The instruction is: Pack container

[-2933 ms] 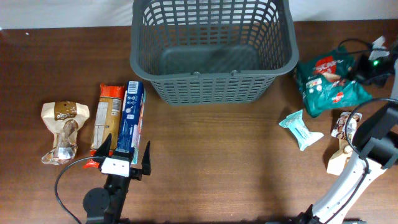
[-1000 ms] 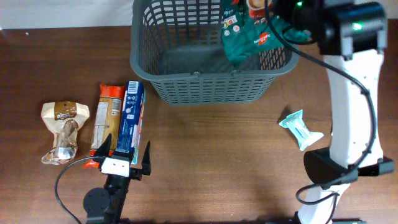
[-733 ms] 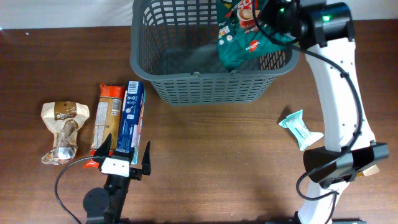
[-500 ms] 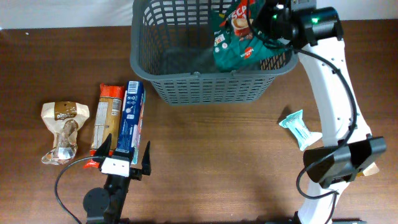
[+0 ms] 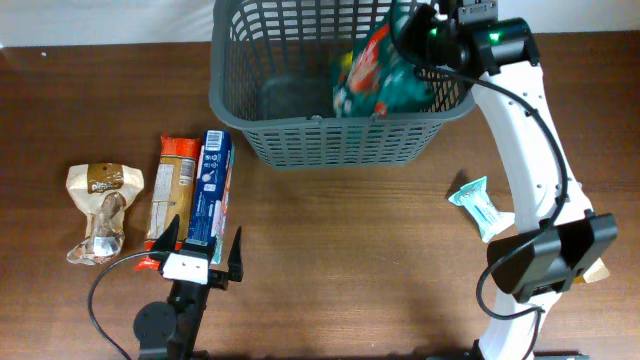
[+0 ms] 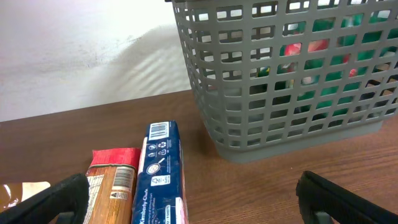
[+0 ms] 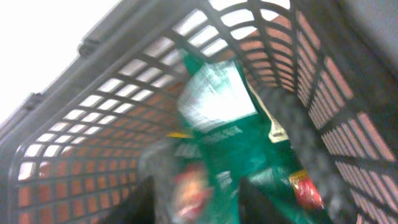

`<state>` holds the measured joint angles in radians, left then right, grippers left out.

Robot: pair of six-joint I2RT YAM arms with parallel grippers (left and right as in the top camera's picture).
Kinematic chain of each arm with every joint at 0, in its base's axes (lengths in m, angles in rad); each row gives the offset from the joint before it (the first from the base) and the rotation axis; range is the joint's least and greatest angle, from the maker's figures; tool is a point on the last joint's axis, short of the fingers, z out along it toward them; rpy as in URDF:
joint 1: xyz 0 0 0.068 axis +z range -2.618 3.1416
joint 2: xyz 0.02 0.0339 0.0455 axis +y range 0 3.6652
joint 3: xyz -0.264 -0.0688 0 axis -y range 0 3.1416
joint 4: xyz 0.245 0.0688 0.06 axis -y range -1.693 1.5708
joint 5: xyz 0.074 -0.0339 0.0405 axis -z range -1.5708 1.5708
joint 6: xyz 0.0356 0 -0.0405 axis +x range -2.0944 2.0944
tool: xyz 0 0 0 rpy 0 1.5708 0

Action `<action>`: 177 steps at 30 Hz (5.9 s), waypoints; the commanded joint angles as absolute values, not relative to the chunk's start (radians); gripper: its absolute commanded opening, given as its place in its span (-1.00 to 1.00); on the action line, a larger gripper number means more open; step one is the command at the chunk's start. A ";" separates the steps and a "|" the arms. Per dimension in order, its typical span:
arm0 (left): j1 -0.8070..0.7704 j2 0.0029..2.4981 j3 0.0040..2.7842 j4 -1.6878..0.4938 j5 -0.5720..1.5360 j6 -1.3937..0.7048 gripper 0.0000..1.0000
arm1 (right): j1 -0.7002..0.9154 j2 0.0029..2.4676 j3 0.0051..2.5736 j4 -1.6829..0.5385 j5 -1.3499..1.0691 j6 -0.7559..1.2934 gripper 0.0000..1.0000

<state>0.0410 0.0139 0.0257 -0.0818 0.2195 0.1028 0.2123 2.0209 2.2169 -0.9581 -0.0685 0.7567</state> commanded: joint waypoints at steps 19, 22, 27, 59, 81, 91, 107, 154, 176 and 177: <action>0.037 0.005 0.019 -0.082 0.214 0.091 0.98 | -0.019 1.639 2.500 -1.208 0.525 0.396 0.13; 0.037 0.005 0.019 -0.082 0.214 0.091 0.99 | -0.177 1.575 2.313 -1.177 0.525 0.340 0.22; 0.037 0.005 0.019 -0.082 0.214 0.091 0.99 | -0.381 1.567 1.956 -1.198 0.366 0.224 0.31; 0.037 0.005 0.019 -0.082 0.214 0.091 0.98 | -0.506 1.861 1.269 -0.938 0.237 0.000 0.61; 0.037 0.005 0.019 -0.082 0.214 0.091 0.99 | -0.505 1.962 1.301 -0.913 0.160 0.076 -0.93; 0.037 0.005 0.019 -0.082 0.214 0.091 0.98 | -0.504 1.818 1.701 -1.114 0.038 0.215 -0.92; 0.037 0.005 0.019 -0.082 0.214 0.091 0.98 | -0.199 1.654 2.441 -1.110 -0.932 -0.239 -0.93; 0.037 0.005 0.019 -0.082 0.214 0.091 0.98 | 0.503 2.320 2.440 -0.860 -0.126 0.617 -0.11; 0.037 0.005 0.019 -0.082 0.214 0.091 0.98 | 0.036 1.658 2.421 -1.009 0.229 0.214 0.18; 0.037 0.005 0.019 -0.082 0.214 0.091 0.98 | -0.027 1.640 2.398 -1.010 0.229 0.214 0.22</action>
